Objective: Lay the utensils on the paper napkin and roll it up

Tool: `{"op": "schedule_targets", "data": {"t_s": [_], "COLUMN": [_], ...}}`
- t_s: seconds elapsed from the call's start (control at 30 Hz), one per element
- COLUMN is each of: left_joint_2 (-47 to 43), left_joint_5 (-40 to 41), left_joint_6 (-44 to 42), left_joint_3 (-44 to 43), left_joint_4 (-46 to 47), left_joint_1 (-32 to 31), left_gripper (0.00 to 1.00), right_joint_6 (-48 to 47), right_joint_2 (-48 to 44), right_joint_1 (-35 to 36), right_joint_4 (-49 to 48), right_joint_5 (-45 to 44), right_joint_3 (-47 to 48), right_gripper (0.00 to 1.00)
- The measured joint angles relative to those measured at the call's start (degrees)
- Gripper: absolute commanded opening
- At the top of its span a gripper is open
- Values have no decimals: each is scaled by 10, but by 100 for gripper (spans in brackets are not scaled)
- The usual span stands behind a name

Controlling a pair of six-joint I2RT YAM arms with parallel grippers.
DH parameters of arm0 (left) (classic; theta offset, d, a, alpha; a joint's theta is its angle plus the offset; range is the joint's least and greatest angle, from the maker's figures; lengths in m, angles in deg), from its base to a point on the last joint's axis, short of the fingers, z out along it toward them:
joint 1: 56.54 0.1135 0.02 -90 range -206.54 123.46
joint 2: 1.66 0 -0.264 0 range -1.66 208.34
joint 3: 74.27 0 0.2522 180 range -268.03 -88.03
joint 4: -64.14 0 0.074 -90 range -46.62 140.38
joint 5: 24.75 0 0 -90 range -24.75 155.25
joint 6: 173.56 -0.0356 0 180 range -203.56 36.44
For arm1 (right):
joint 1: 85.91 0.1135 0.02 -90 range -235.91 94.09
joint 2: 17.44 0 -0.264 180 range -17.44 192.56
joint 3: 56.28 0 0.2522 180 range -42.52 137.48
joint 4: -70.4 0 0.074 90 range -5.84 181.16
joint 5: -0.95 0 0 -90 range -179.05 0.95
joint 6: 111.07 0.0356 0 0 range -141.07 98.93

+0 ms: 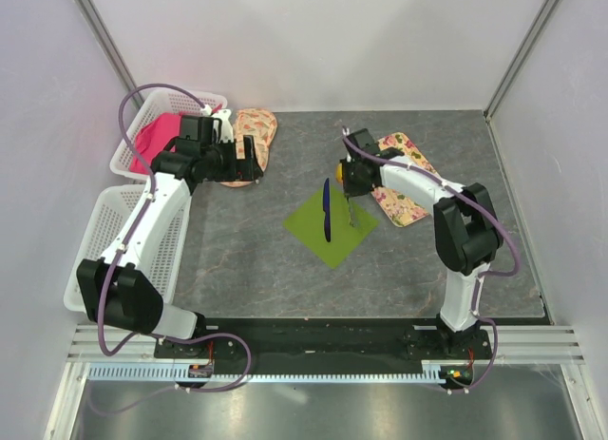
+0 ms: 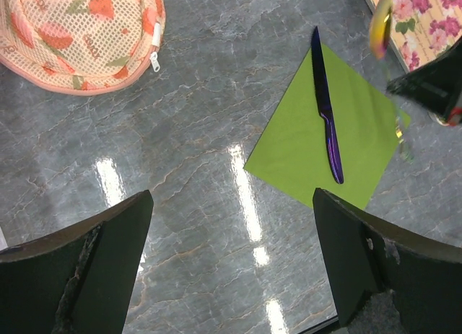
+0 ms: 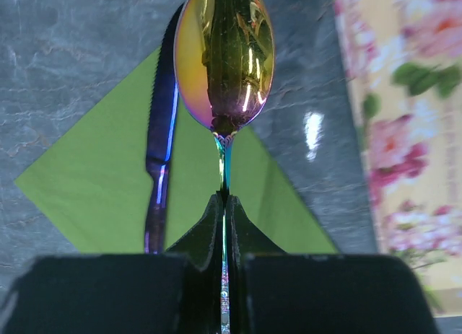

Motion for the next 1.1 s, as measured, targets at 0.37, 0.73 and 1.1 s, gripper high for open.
{"op": "schedule_targets", "data": {"t_s": [0.37,0.73,1.1], "left_joint_2": [3,15,15], "left_joint_5": [-26,-41,-42], "left_joint_6": [12,23,24], "left_joint_3": [-4,-4,-4], "left_joint_4": [13,22,24], "left_joint_1": [16,16,17], "left_gripper": [96,96,96], "right_joint_6": [98,111,115], "right_joint_2": [0,32,56], "right_joint_1": [28,43,49], "right_joint_4": [-24,-35,-35], "right_joint_5": [-29,-23,-14], "right_joint_3": [-33,-33,-20], "right_gripper": [0,0,0]}}
